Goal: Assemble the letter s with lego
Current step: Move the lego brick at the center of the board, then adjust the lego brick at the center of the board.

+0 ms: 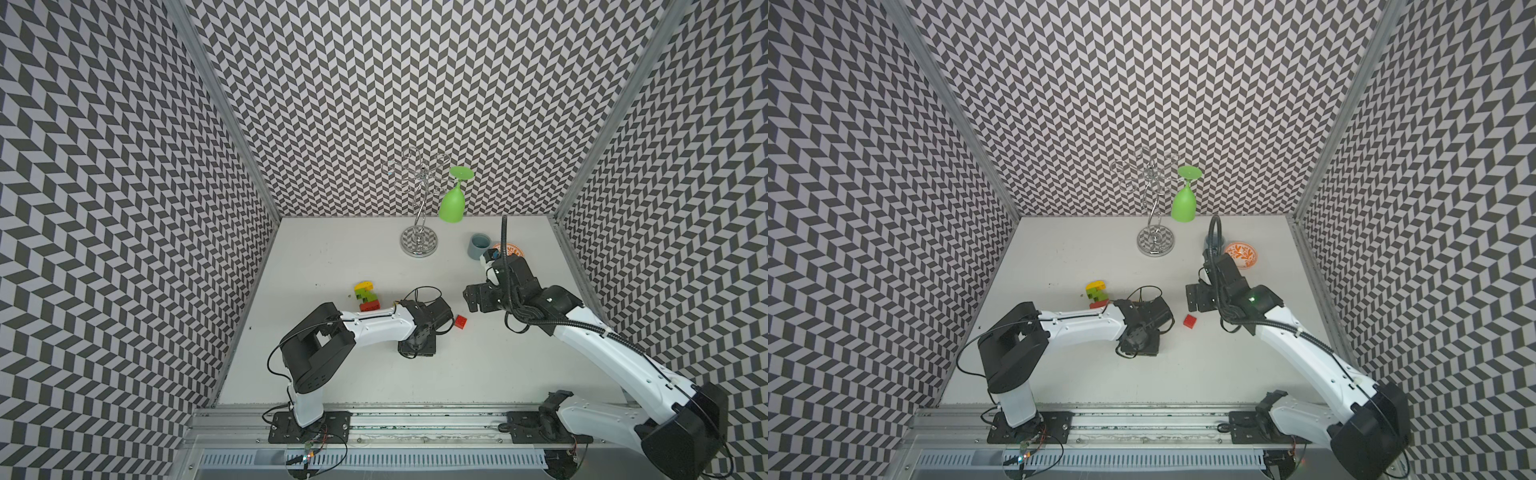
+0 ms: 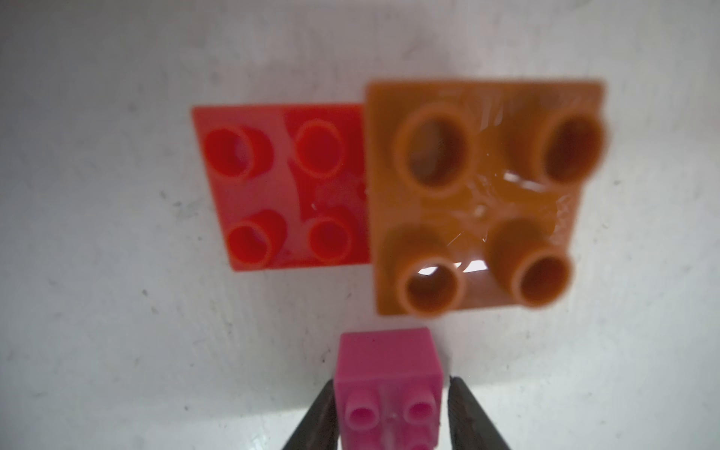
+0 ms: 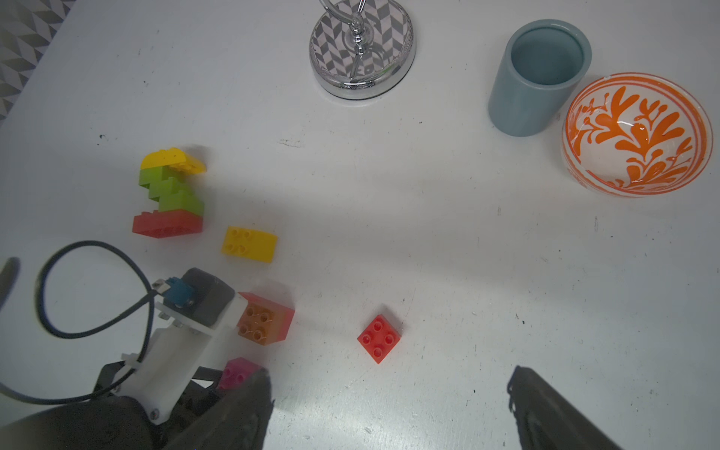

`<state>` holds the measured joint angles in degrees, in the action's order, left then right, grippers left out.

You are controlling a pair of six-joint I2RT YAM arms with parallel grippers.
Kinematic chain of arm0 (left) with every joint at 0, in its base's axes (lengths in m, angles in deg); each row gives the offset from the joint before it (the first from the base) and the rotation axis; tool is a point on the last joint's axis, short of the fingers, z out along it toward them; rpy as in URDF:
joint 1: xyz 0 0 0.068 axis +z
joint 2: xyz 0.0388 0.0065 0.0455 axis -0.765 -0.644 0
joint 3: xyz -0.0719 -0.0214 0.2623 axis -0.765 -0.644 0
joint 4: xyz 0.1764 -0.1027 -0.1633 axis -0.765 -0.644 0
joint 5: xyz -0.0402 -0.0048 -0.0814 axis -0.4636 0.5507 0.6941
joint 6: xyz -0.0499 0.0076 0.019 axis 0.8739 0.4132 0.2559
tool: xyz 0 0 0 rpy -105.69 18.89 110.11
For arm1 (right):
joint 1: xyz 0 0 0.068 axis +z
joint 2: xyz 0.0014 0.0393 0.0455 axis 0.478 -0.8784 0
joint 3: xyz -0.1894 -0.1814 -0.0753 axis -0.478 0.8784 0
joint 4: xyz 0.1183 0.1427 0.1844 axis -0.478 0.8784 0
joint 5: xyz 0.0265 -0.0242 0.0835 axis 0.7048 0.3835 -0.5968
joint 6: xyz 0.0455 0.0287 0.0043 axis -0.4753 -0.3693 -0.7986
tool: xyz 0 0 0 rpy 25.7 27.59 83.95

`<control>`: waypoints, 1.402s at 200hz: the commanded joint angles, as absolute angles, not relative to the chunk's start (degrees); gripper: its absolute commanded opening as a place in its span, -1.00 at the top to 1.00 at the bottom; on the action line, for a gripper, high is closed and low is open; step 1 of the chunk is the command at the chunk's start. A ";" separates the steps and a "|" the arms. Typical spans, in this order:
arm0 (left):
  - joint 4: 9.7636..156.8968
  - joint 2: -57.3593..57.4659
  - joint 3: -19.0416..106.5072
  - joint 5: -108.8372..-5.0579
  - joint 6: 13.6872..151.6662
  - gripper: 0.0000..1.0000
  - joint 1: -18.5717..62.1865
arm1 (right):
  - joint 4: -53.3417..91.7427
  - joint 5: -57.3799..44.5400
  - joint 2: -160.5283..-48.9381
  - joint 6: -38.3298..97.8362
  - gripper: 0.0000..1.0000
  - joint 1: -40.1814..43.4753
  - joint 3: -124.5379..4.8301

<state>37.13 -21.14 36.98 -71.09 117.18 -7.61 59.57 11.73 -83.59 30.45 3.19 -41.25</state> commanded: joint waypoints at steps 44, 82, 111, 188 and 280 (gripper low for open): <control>31.04 -12.14 42.63 -73.97 115.88 -0.40 -7.94 | 61.64 9.62 -89.97 13.98 -0.82 3.11 -42.86; 32.03 1.49 39.10 -77.30 112.84 -0.34 -0.26 | 60.80 5.97 -95.48 3.42 -0.42 3.20 -39.34; 37.79 9.21 32.05 -74.24 106.45 -0.30 12.43 | 57.25 3.12 -98.72 -0.49 -0.22 3.17 -36.68; 46.38 9.60 22.81 -66.97 95.08 -0.34 31.17 | 54.32 2.19 -106.52 -3.37 -0.25 3.36 -38.68; 51.62 7.76 17.51 -61.89 91.34 -0.34 39.78 | 55.12 4.80 -113.74 -3.22 -0.10 3.47 -42.19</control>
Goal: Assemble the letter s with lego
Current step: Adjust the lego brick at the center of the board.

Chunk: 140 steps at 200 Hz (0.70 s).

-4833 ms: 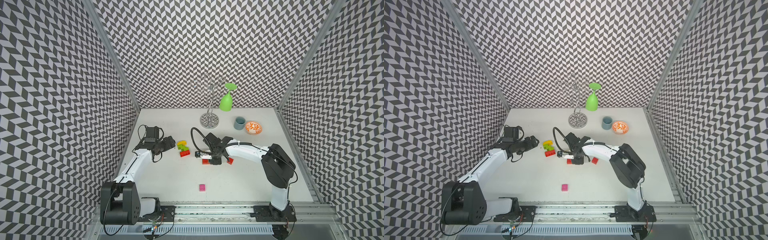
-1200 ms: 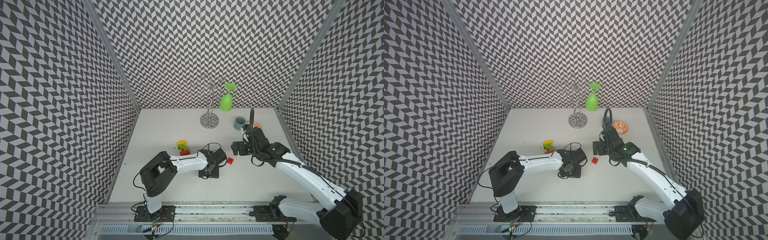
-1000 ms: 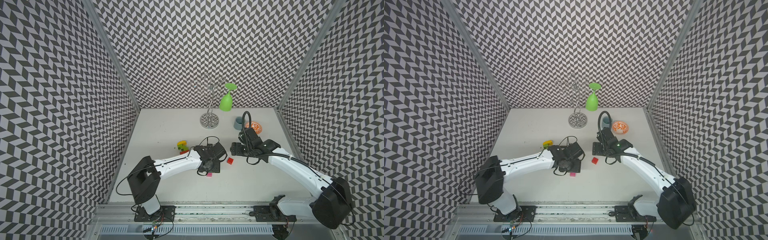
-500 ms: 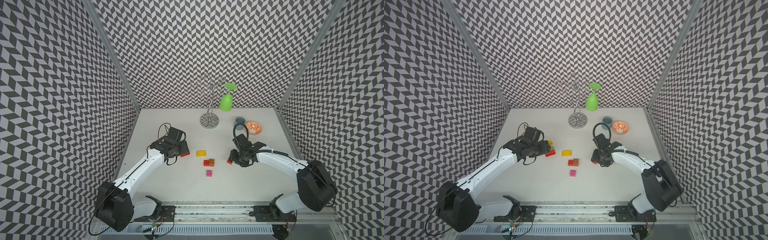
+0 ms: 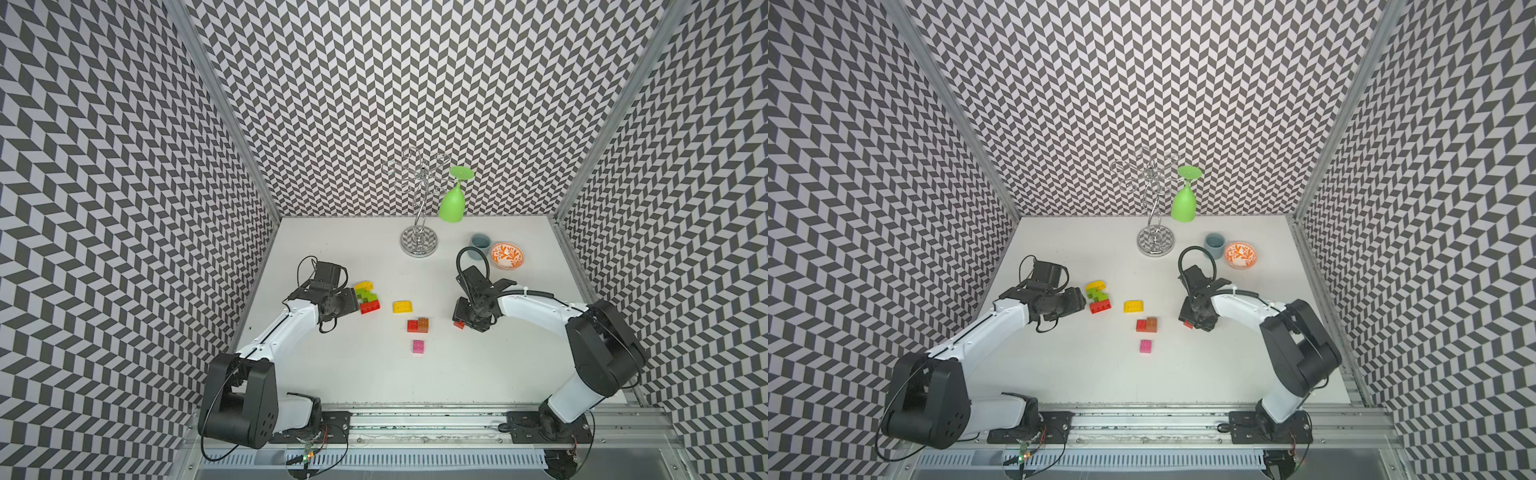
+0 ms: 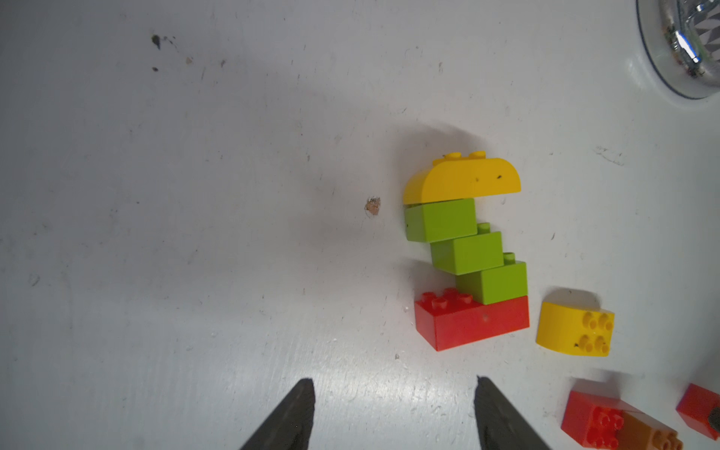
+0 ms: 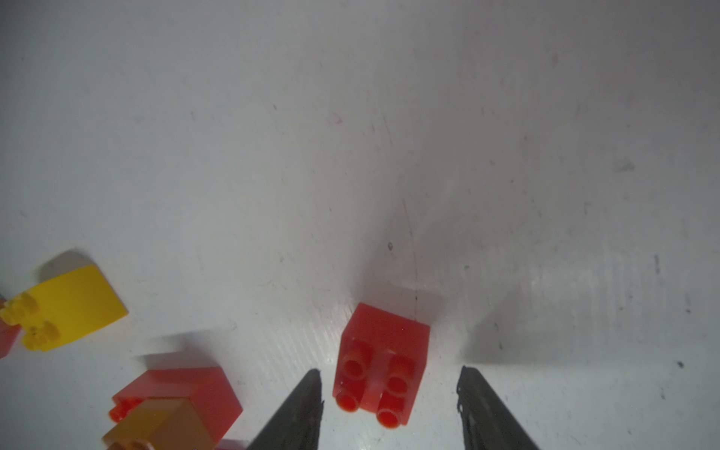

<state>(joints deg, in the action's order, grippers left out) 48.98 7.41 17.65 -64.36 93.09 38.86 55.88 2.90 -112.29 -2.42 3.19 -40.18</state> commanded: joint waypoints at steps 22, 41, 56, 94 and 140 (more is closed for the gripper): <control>51.64 7.79 17.10 -61.25 91.04 -0.34 40.84 | 55.15 5.32 -115.04 -3.18 -0.06 3.70 -43.03; 51.81 8.13 16.95 -61.18 91.04 -0.34 41.02 | 55.21 5.51 -116.14 -3.01 -0.01 3.84 -43.70; 51.81 7.98 16.97 -60.96 91.01 -0.34 41.27 | 55.38 5.87 -116.90 -2.90 0.04 3.92 -44.17; 51.81 8.16 16.88 -60.68 90.94 -0.33 41.68 | 56.16 7.38 -117.29 -2.51 0.33 4.16 -45.01; 51.90 8.00 16.86 -60.14 90.76 -0.33 42.25 | 61.30 11.16 -116.39 1.85 0.81 5.80 -48.62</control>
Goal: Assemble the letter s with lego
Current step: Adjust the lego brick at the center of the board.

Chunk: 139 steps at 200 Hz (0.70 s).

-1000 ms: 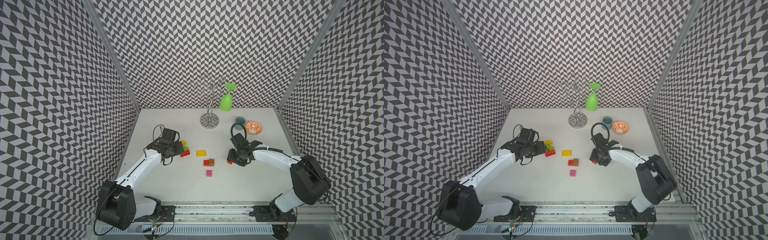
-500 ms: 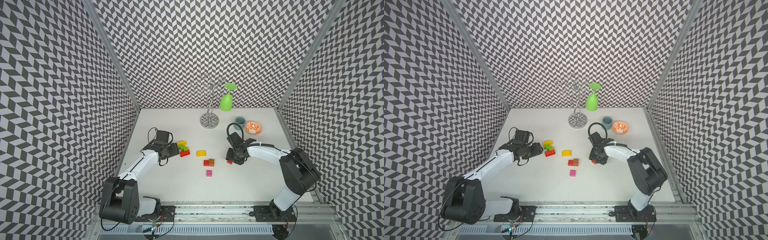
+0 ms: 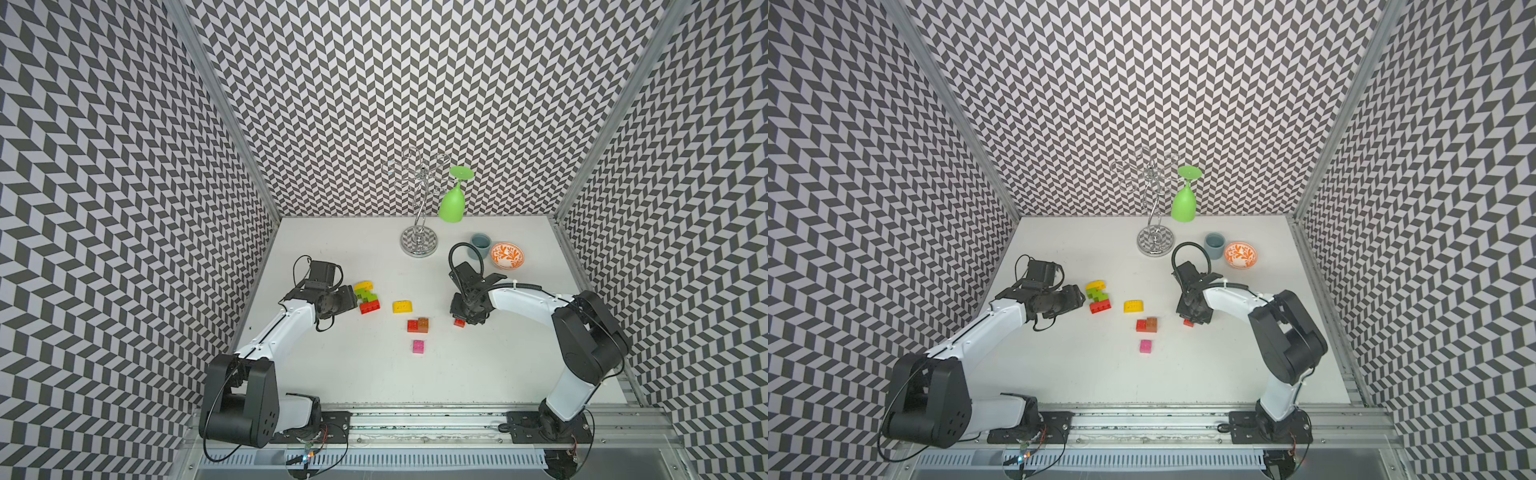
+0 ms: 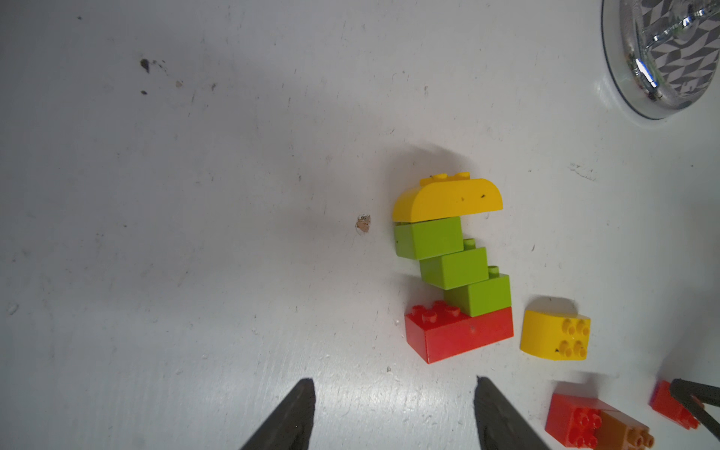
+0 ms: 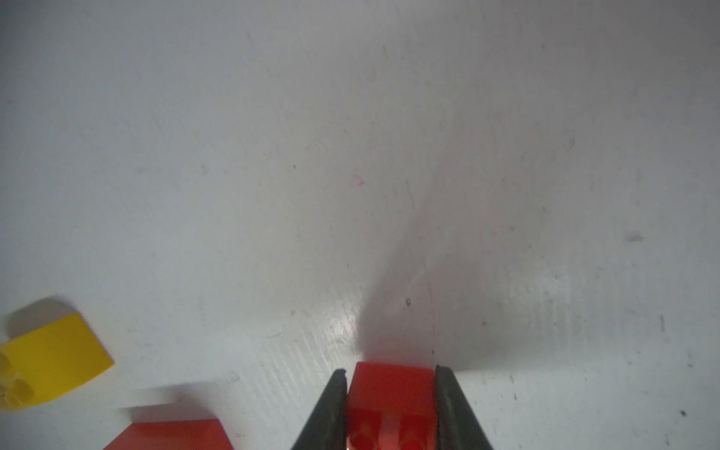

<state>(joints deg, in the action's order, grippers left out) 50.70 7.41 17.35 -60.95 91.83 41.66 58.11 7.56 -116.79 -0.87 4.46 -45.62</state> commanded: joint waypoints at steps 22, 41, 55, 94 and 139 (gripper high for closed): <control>51.90 8.01 16.84 -59.99 90.68 -0.33 42.42 | 63.69 11.65 -113.96 7.20 0.87 6.78 -50.41; 51.91 7.90 16.79 -59.82 90.76 -0.33 42.60 | 65.40 7.22 -113.54 13.48 0.94 6.91 -51.35; 51.90 7.88 16.88 -59.71 90.73 -0.33 42.61 | 67.69 5.76 -114.65 17.66 0.95 7.96 -52.49; 51.97 7.98 17.01 -60.14 90.95 -0.33 42.66 | 68.98 5.14 -119.05 26.49 0.96 11.73 -51.59; 51.90 7.86 16.93 -60.56 90.98 -0.33 42.76 | 65.20 6.38 -122.13 28.14 0.81 13.81 -49.78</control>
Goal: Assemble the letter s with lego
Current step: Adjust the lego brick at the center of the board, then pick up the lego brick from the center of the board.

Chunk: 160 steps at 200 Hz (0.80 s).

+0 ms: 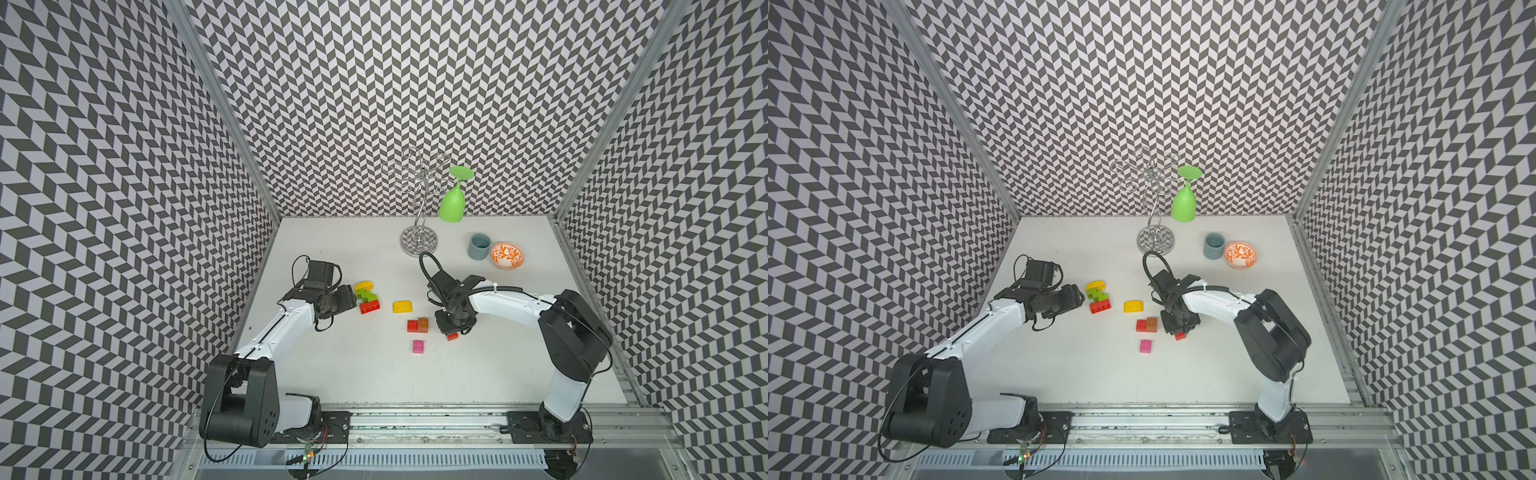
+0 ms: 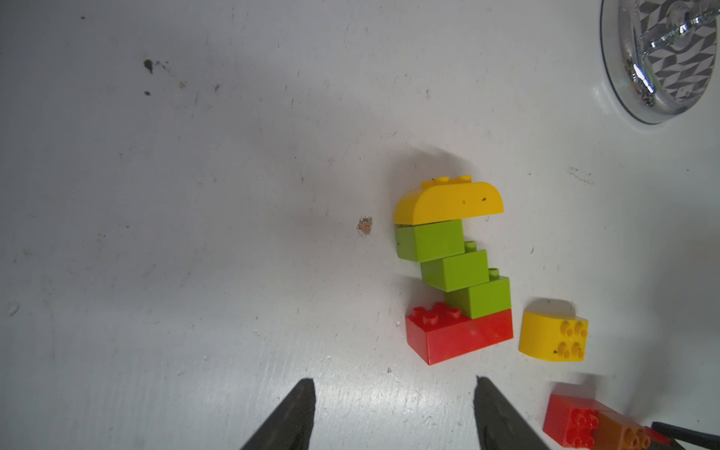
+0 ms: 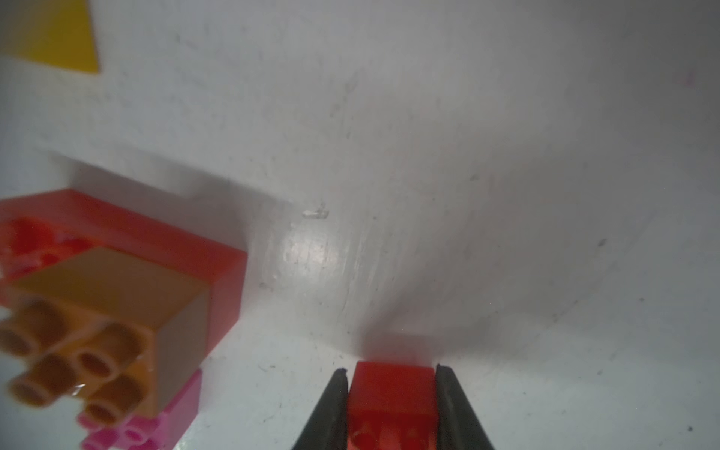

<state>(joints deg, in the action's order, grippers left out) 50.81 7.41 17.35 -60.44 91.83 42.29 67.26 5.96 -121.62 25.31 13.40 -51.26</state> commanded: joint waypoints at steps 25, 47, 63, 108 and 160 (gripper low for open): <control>51.81 7.64 17.00 -60.58 90.90 -0.33 42.76 | 64.15 5.81 -121.06 28.63 0.40 14.05 -48.91; 51.82 7.59 16.96 -60.59 90.94 -0.32 42.72 | 63.59 5.24 -118.83 29.05 0.14 14.68 -48.26; 51.81 7.51 16.97 -60.57 90.85 -0.32 42.78 | 63.57 4.80 -117.31 29.12 0.05 14.91 -47.64; 51.81 7.40 17.08 -60.57 90.84 -0.32 42.81 | 63.87 4.88 -114.69 29.12 0.00 15.13 -46.38; 51.72 7.34 17.03 -60.76 90.76 -0.32 42.80 | 63.77 4.48 -116.04 29.47 0.14 15.21 -45.67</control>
